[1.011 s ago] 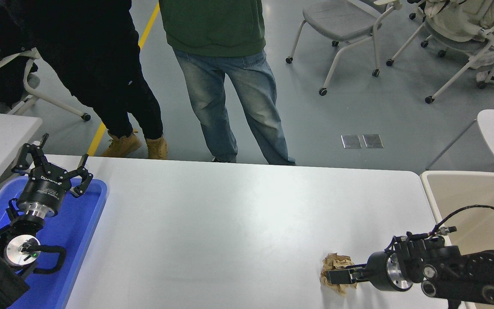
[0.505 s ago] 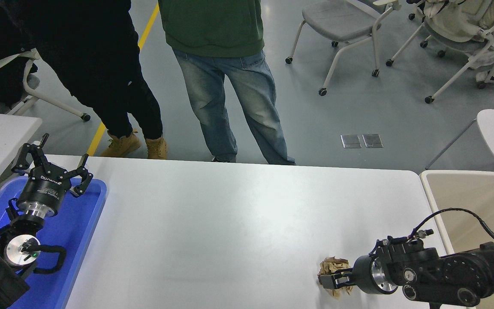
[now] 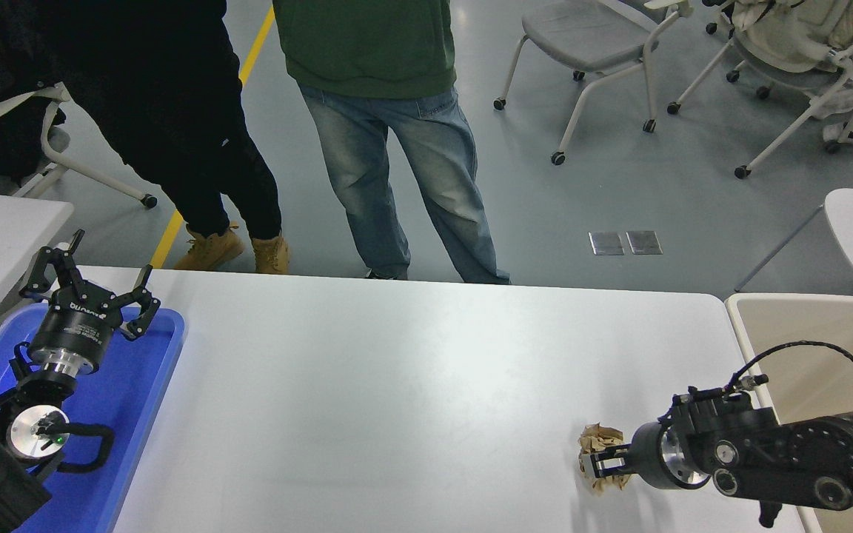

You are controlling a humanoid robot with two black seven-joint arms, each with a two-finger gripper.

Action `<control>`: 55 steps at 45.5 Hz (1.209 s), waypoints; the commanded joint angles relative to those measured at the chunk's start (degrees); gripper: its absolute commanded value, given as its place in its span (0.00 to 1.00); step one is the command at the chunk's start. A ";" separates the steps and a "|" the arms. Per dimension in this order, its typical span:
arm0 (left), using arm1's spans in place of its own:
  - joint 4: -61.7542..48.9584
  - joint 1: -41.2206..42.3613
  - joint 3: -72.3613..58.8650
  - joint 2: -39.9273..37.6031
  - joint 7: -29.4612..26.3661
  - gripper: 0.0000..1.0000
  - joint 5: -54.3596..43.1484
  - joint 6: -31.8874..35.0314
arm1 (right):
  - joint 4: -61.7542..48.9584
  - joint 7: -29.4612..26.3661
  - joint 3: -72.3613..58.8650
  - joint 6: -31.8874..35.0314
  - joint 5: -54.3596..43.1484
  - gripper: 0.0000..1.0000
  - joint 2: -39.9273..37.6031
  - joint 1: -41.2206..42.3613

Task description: Clean the table surface

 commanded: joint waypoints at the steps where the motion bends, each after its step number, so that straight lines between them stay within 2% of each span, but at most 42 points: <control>1: -0.01 -0.07 0.00 -0.01 0.00 1.00 0.00 0.00 | 7.10 -0.19 0.31 5.85 0.79 0.00 -11.66 8.85; 7: -0.01 0.02 0.00 -0.01 0.00 1.00 0.00 0.00 | 8.77 -0.10 3.12 11.55 0.79 0.00 -19.30 13.33; 16: -0.01 0.02 0.00 -0.01 0.00 1.00 0.00 0.00 | 9.12 -0.10 13.75 24.65 0.79 0.00 -29.94 14.83; 27: -0.01 0.02 0.00 -0.01 0.00 1.00 0.00 0.00 | 8.86 -0.10 23.25 35.03 0.79 0.00 -36.71 16.68; 45: -0.01 0.02 0.00 -0.01 0.00 1.00 0.00 0.00 | 7.54 -0.19 24.57 36.26 0.79 0.00 -38.03 17.12; 55: -0.01 0.02 0.00 -0.01 0.00 1.00 0.00 0.00 | 1.31 -0.19 26.85 35.39 1.84 0.00 -38.30 17.03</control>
